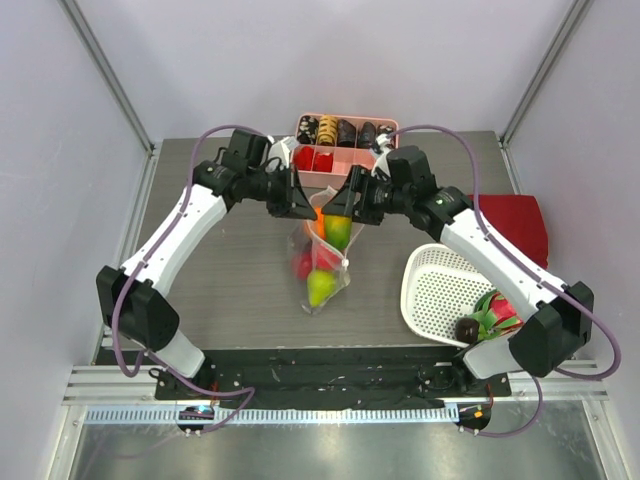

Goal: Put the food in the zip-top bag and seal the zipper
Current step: Place the fake fruit in the zipper food storage bag.

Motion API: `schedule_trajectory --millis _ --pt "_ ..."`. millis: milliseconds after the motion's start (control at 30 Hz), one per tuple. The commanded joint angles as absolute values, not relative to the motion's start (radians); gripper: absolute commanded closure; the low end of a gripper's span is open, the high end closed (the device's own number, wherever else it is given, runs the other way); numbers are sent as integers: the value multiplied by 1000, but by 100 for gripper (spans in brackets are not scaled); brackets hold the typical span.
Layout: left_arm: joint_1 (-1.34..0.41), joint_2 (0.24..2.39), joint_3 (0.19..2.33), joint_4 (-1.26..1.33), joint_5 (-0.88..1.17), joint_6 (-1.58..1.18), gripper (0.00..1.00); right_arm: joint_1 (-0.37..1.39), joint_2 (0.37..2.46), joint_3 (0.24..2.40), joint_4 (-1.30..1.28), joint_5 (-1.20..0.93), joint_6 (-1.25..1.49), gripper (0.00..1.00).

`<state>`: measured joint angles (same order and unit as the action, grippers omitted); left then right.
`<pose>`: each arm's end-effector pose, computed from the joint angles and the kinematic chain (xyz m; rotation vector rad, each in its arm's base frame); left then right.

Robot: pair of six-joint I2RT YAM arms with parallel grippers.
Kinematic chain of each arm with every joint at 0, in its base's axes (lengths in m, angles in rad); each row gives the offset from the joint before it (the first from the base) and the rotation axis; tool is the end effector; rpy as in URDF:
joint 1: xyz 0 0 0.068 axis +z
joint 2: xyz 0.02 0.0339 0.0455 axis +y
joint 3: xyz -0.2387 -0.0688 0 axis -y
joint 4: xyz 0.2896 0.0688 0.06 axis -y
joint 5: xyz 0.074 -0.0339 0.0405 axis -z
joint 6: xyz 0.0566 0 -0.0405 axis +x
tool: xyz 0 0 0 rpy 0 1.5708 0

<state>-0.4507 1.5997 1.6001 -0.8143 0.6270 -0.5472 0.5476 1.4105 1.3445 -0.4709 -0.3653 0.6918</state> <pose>0.3445 -0.2036 0.3251 0.2021 2.5222 -1.1918 0.3172 0.2171 0.3250 -0.0741 2.2761 1.0884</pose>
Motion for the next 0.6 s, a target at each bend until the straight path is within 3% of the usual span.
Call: schedule_trajectory --millis 0,67,100,167,200,400,567 --pt "-439 1525 1574 -703 680 -594 100 561 1437 1304 -385 -486 776 92" --pt "-437 1520 1571 -699 683 -598 100 563 1442 1290 -385 -529 753 76" --pt "-434 1514 1571 -699 684 -595 100 564 1445 1295 -385 -544 735 51" --pt "-430 1505 1559 -692 684 -598 100 565 1445 1331 -400 -549 674 24" --pt "-423 1490 1551 -677 683 -601 100 566 1443 1356 -409 -548 646 16" --pt "-390 1428 1473 -574 681 -676 100 565 1402 1554 -488 -499 390 8" --pt "-348 1375 1398 -467 670 -776 100 566 1278 1467 -515 -411 210 8"
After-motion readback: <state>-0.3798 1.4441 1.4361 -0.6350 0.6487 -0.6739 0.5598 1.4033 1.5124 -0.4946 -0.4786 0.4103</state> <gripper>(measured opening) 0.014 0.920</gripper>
